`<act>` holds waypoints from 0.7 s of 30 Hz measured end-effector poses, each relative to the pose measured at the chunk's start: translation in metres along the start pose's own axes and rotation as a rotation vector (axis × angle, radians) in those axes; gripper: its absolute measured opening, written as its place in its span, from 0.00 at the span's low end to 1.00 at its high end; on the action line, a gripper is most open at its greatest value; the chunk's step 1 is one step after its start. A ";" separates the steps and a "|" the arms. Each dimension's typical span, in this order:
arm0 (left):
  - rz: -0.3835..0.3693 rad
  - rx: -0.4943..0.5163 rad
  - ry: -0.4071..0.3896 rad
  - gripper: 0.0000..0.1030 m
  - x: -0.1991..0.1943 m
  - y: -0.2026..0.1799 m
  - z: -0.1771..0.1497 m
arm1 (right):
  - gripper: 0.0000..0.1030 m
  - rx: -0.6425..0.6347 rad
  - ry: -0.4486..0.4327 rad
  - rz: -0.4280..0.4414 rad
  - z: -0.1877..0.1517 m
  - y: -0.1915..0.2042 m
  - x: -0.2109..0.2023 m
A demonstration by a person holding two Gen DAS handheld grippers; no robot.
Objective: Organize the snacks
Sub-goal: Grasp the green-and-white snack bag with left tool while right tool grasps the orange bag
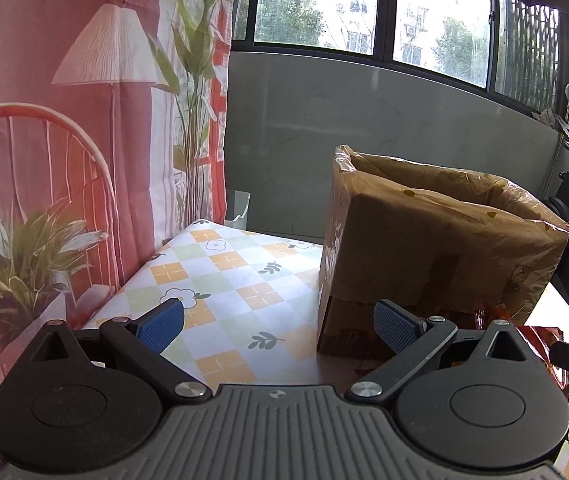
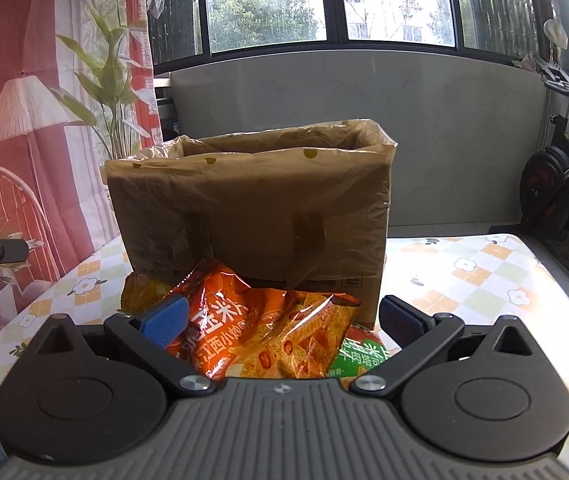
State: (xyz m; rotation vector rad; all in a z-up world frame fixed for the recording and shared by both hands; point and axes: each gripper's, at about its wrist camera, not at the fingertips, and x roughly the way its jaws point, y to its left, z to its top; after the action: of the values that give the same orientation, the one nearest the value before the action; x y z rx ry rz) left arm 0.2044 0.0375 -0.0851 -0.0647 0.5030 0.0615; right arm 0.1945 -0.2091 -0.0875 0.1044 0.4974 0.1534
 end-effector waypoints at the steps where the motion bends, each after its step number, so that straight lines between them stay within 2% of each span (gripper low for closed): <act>1: 0.000 -0.005 0.010 0.98 0.003 0.000 -0.001 | 0.99 0.013 0.009 0.009 -0.001 -0.001 0.003; 9: -0.053 0.028 0.070 0.96 0.016 -0.005 -0.013 | 0.97 0.095 0.082 0.078 -0.004 -0.007 0.022; 21: -0.075 0.040 0.114 0.94 0.029 -0.011 -0.024 | 1.00 0.181 0.139 0.090 -0.009 -0.014 0.039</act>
State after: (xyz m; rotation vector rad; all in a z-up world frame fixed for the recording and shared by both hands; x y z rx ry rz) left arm 0.2192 0.0260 -0.1198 -0.0476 0.6153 -0.0259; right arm 0.2262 -0.2157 -0.1152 0.2946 0.6452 0.2042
